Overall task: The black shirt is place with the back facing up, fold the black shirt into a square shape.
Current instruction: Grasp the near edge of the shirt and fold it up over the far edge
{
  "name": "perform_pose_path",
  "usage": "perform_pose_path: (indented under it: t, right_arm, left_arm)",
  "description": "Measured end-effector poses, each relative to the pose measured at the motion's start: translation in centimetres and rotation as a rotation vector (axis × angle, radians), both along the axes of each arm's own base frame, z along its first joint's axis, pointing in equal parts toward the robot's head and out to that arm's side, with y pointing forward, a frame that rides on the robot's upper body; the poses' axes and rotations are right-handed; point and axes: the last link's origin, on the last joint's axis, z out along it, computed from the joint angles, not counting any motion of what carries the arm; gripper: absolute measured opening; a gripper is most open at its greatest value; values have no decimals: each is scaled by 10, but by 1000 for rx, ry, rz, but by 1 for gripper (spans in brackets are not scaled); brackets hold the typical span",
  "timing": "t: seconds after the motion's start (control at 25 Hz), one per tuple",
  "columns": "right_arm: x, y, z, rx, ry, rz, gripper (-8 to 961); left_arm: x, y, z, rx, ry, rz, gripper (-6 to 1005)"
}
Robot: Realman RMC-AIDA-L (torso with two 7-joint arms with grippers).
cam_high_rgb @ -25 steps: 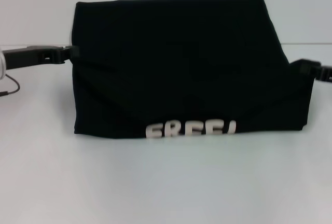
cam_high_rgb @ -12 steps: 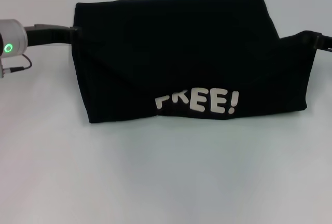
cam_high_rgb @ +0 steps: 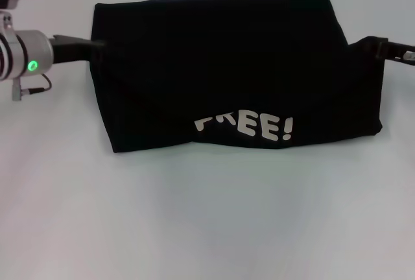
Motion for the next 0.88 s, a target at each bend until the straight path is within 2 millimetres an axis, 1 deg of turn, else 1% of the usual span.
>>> perform_pose_path:
  t: [0.2,0.4,0.44,0.68,0.8,0.88]
  right_arm:
    - [-3,-2,-11,-37,8,-11,46]
    - [-3,-4,-15,-65,-8,-10,55]
    - [-3,-5,-16,-66,-9,-10,98]
    - [-2,-5,-15,-63,-20,-9,362]
    - [-1,-6,-11,-50,-20,-5,496]
    - [-1,-7,-7,-47,-6,10,575]
  left_arm:
    - [-2,-4,-12,-22,28,1,85]
    - [-6,-9,-17,-34,42,7,87]
    - [-7,-9,-17,-33,41,11,87]
    - [-14,-11,-19,-16,56,37,302]
    - [-15,-13,-22,-19,45,45,404]
    - [-16,-16,-20,-7,17,60,472]
